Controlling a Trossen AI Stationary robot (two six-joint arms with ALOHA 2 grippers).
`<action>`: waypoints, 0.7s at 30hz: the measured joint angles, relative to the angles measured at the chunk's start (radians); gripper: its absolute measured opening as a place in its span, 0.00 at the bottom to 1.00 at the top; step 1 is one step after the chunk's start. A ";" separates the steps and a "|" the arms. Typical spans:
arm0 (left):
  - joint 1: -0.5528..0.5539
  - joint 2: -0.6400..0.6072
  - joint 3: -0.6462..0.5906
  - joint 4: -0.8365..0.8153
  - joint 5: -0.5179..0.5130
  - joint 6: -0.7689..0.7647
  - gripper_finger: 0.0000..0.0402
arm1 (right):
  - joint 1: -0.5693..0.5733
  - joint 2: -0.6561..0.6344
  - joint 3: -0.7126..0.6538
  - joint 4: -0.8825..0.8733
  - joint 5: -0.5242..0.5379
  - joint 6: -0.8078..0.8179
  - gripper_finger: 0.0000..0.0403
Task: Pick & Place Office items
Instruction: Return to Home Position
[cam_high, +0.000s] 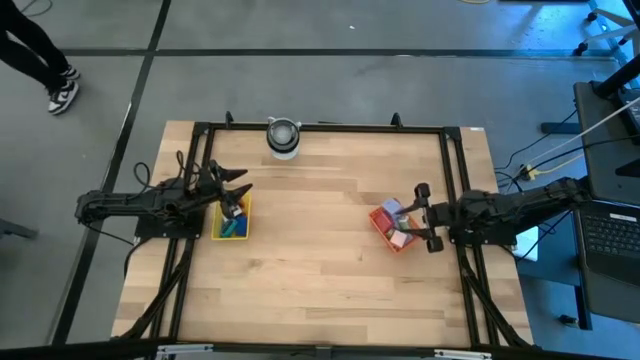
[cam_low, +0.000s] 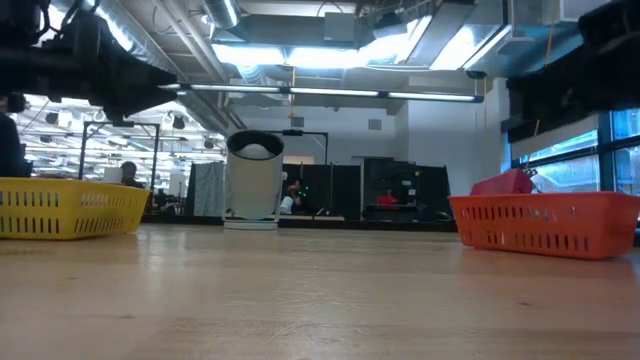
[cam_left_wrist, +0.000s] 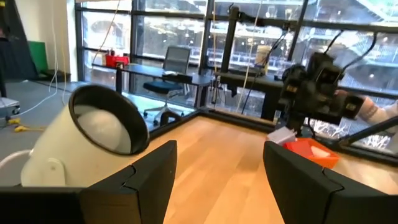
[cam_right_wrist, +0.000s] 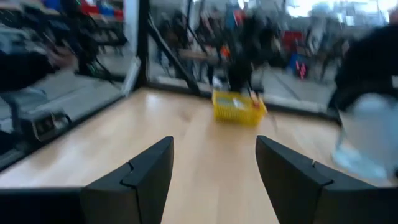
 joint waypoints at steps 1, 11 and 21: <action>0.000 0.000 0.000 -0.011 -0.001 -0.002 0.58 | 0.000 0.000 0.000 0.028 -0.017 -0.011 0.57; 0.000 0.027 0.000 -0.026 -0.002 0.033 0.58 | 0.000 0.000 0.001 0.127 -0.058 -0.034 0.57; 0.000 0.072 0.000 -0.026 -0.026 0.150 0.58 | 0.000 0.000 0.001 0.111 -0.041 -0.067 0.57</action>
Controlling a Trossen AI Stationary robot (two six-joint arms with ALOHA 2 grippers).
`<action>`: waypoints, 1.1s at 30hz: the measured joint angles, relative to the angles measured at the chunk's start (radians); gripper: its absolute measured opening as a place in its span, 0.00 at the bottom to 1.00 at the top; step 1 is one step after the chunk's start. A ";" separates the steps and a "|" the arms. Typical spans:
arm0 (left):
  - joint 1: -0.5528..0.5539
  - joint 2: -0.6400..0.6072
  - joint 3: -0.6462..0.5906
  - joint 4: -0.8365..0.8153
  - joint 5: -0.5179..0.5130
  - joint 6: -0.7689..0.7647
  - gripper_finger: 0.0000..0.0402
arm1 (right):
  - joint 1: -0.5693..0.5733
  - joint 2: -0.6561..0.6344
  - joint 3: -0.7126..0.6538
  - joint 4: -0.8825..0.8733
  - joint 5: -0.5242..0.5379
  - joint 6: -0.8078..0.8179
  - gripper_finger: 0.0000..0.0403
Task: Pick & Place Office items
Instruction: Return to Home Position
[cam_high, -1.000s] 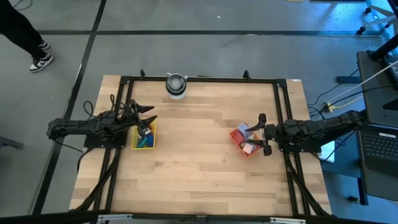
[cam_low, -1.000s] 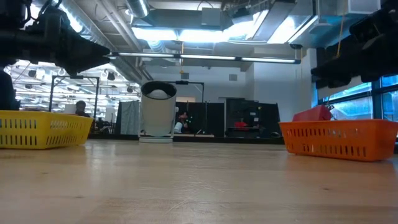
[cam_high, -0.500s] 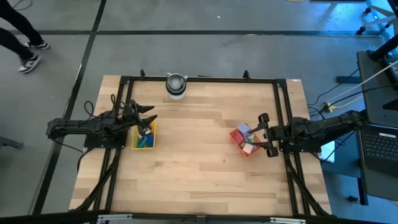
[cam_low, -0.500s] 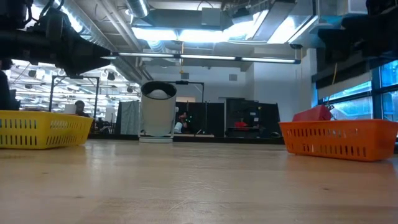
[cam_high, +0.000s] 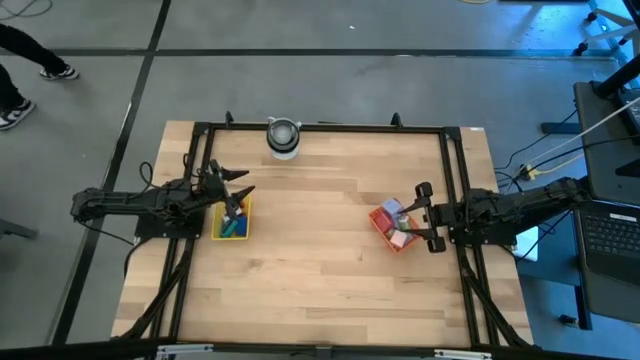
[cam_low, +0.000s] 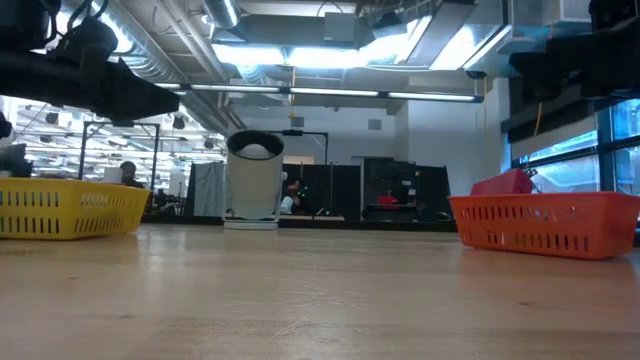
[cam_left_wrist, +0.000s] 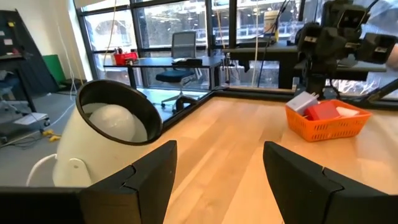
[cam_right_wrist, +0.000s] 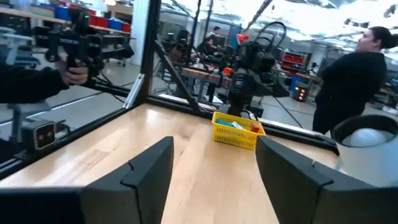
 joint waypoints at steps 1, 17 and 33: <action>0.000 0.002 0.000 0.000 -0.002 0.008 0.58 | 0.000 0.000 0.000 0.000 -0.008 -0.013 0.57; 0.000 0.001 0.000 0.001 -0.005 0.021 0.58 | 0.001 0.000 0.000 0.007 -0.106 -0.037 0.57; 0.000 0.001 0.000 0.001 -0.005 0.013 0.58 | 0.001 0.000 0.000 -0.023 -0.103 -0.039 0.57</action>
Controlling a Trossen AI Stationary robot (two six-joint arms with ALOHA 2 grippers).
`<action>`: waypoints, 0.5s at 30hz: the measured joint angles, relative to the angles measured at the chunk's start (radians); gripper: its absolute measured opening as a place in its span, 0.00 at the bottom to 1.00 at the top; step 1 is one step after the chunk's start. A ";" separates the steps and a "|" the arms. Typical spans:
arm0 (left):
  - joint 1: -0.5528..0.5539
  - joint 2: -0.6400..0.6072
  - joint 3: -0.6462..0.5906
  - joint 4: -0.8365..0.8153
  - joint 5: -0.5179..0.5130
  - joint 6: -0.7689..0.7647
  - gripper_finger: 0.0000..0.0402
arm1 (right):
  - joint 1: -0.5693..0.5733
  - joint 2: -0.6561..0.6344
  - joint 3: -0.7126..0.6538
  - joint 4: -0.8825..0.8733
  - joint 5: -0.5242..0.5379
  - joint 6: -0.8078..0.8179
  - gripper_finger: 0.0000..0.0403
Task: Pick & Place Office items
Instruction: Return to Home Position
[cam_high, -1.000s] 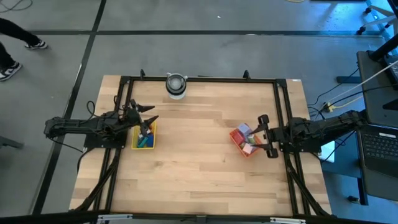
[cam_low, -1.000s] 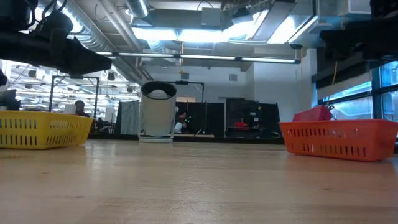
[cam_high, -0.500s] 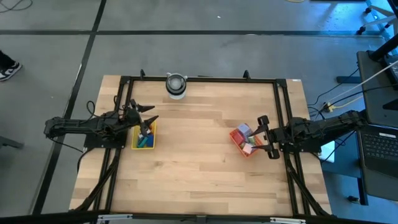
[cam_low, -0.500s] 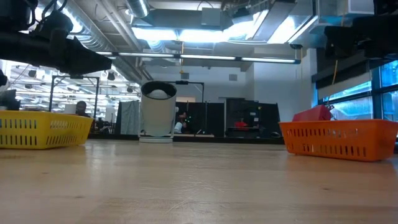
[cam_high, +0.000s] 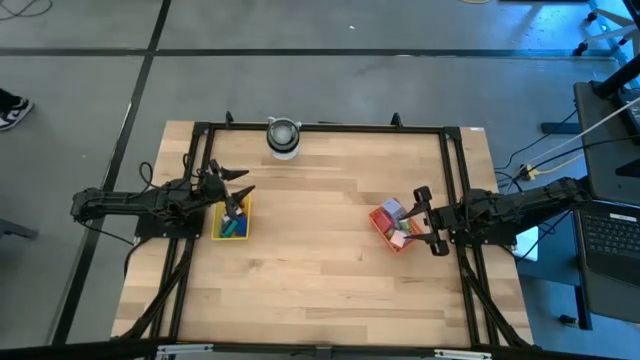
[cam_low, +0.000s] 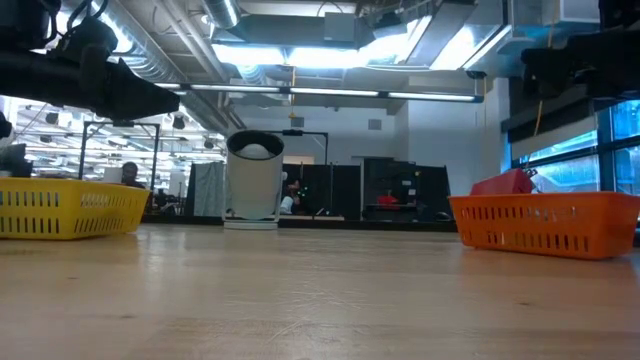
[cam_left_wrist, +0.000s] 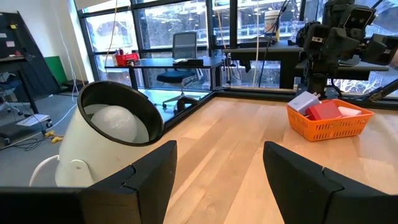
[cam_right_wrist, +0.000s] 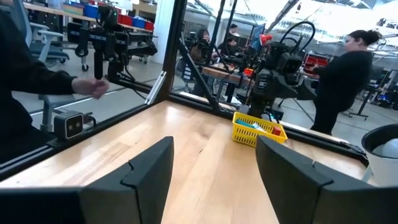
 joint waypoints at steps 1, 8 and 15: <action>0.000 0.000 0.000 0.000 0.000 0.000 0.58 | 0.000 0.000 0.000 0.000 0.000 0.005 0.57; 0.000 0.000 0.000 0.000 0.000 0.000 0.58 | 0.000 0.000 0.000 0.000 0.000 0.025 0.57; 0.000 0.000 0.000 0.000 0.000 0.000 0.58 | 0.000 0.000 0.000 -0.001 0.000 0.028 0.57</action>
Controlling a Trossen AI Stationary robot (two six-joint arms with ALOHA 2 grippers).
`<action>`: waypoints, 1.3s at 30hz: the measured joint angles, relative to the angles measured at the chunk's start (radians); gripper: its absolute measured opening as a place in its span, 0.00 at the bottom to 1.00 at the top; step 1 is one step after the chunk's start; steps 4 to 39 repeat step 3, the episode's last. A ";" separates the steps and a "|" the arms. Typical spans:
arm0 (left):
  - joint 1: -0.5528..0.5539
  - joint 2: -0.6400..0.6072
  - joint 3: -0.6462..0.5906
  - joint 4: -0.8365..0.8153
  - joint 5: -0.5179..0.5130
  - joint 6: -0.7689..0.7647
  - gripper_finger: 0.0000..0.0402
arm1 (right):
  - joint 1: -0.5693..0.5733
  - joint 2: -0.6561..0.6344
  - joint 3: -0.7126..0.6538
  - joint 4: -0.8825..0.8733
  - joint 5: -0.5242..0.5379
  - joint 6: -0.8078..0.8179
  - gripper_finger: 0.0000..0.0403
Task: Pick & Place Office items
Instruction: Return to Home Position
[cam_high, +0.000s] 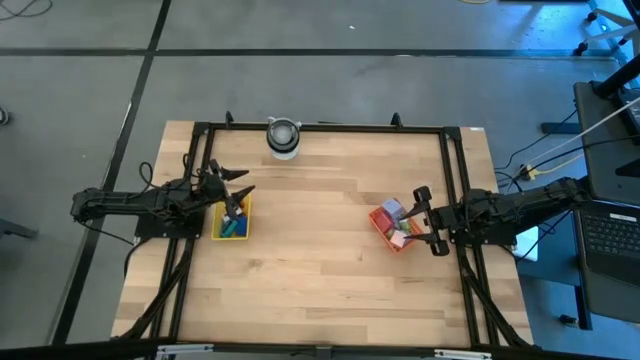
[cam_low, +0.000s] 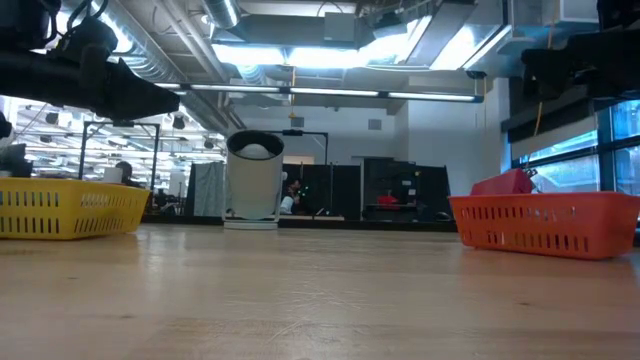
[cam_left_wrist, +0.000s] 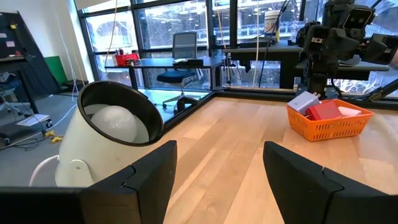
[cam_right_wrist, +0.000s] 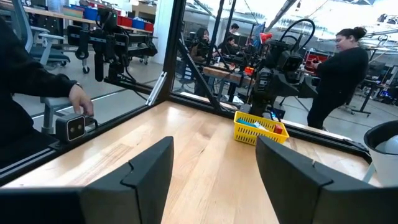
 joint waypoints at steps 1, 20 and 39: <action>0.000 0.000 0.000 0.000 0.000 0.000 0.58 | 0.000 0.000 0.000 0.000 0.000 0.000 0.57; 0.000 0.000 0.000 0.000 0.000 0.000 0.58 | 0.000 0.000 0.000 0.000 0.000 0.000 0.57; 0.000 0.000 0.000 0.000 0.000 0.000 0.58 | 0.000 0.000 0.000 0.000 0.000 0.000 0.57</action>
